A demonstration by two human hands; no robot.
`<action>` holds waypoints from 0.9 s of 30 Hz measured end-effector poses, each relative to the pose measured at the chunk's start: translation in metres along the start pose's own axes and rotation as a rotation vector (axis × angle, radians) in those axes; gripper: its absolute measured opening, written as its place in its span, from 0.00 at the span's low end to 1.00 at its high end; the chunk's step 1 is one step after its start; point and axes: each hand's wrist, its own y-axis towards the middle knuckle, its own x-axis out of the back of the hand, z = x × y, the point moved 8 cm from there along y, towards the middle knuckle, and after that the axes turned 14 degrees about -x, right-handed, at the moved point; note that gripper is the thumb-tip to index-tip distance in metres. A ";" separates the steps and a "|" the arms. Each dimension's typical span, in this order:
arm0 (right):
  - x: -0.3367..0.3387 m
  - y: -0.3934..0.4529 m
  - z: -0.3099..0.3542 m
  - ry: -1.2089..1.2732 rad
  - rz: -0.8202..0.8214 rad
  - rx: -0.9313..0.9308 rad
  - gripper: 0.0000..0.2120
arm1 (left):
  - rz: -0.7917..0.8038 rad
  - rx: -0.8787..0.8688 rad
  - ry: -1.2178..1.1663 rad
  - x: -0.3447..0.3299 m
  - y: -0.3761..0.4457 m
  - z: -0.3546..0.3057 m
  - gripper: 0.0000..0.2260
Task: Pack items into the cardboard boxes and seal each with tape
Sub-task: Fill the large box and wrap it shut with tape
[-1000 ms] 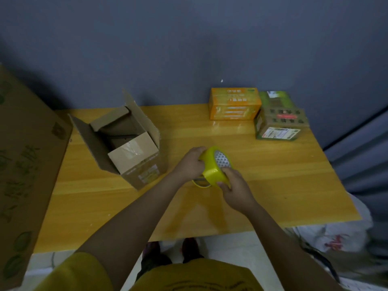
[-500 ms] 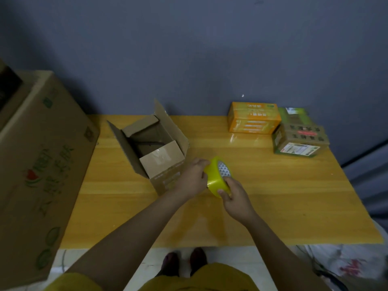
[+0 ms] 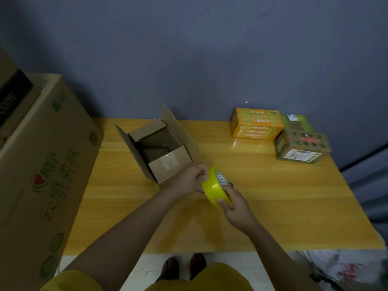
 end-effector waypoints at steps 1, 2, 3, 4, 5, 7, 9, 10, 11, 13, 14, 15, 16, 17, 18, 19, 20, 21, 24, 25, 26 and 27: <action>-0.001 0.000 0.000 0.000 0.004 -0.006 0.20 | 0.008 -0.010 0.023 -0.001 0.000 -0.001 0.05; -0.003 -0.001 0.000 0.011 0.016 -0.020 0.21 | 0.018 -0.012 0.051 -0.001 0.000 -0.001 0.06; -0.005 -0.001 -0.001 0.030 0.036 -0.025 0.21 | 0.027 -0.008 0.074 -0.002 -0.001 -0.001 0.07; -0.006 -0.001 -0.001 0.052 0.053 -0.024 0.19 | 0.040 -0.003 0.096 -0.003 -0.002 0.000 0.07; -0.007 -0.002 0.000 0.063 0.062 -0.008 0.17 | 0.057 -0.004 0.120 -0.004 -0.003 -0.001 0.08; -0.007 -0.004 0.000 0.071 0.061 -0.006 0.15 | 0.098 -0.002 0.174 -0.008 -0.006 0.000 0.07; -0.006 -0.001 -0.003 0.068 0.056 -0.037 0.17 | 0.124 0.022 0.227 -0.012 -0.009 0.003 0.08; -0.007 0.001 -0.006 0.040 0.055 -0.053 0.17 | 0.136 0.034 0.240 -0.014 -0.011 0.005 0.09; -0.008 0.003 -0.007 0.010 0.057 -0.061 0.16 | 0.153 0.043 0.246 -0.018 -0.012 0.006 0.10; -0.013 0.010 -0.009 -0.032 0.078 -0.105 0.17 | 0.196 0.070 0.248 -0.023 -0.015 0.009 0.11; -0.015 0.013 -0.009 -0.053 0.087 -0.131 0.20 | 0.200 0.088 0.256 -0.023 -0.016 0.010 0.11; -0.016 0.017 -0.010 -0.078 0.095 -0.156 0.22 | 0.185 0.098 0.271 -0.020 -0.014 0.009 0.10; -0.016 0.019 -0.012 -0.111 0.103 -0.182 0.24 | 0.172 0.106 0.280 -0.018 -0.013 0.008 0.08; -0.016 0.021 -0.014 -0.155 0.112 -0.201 0.25 | 0.165 0.104 0.283 -0.016 -0.011 0.006 0.07; -0.016 0.022 -0.015 -0.200 0.124 -0.210 0.25 | 0.175 0.102 0.282 -0.015 -0.010 0.005 0.06; -0.016 0.022 -0.015 -0.224 0.137 -0.205 0.25 | 0.185 0.104 0.276 -0.014 -0.010 0.006 0.05; -0.016 0.023 -0.014 -0.218 0.156 -0.208 0.25 | 0.182 0.119 0.260 -0.013 -0.010 0.010 0.05; -0.016 0.024 -0.013 -0.186 0.173 -0.211 0.25 | 0.168 0.140 0.243 -0.011 -0.011 0.014 0.04; -0.017 0.027 -0.009 -0.114 0.182 -0.205 0.18 | 0.120 0.168 0.205 -0.001 -0.012 0.018 0.03; -0.016 0.029 -0.007 -0.092 0.169 -0.193 0.15 | 0.102 0.158 0.203 0.003 -0.012 0.016 0.03; -0.015 0.030 -0.005 -0.078 0.152 -0.182 0.13 | 0.085 0.147 0.206 0.007 -0.012 0.013 0.03; -0.015 0.030 -0.002 -0.072 0.128 -0.166 0.11 | 0.073 0.141 0.210 0.010 -0.013 0.011 0.03</action>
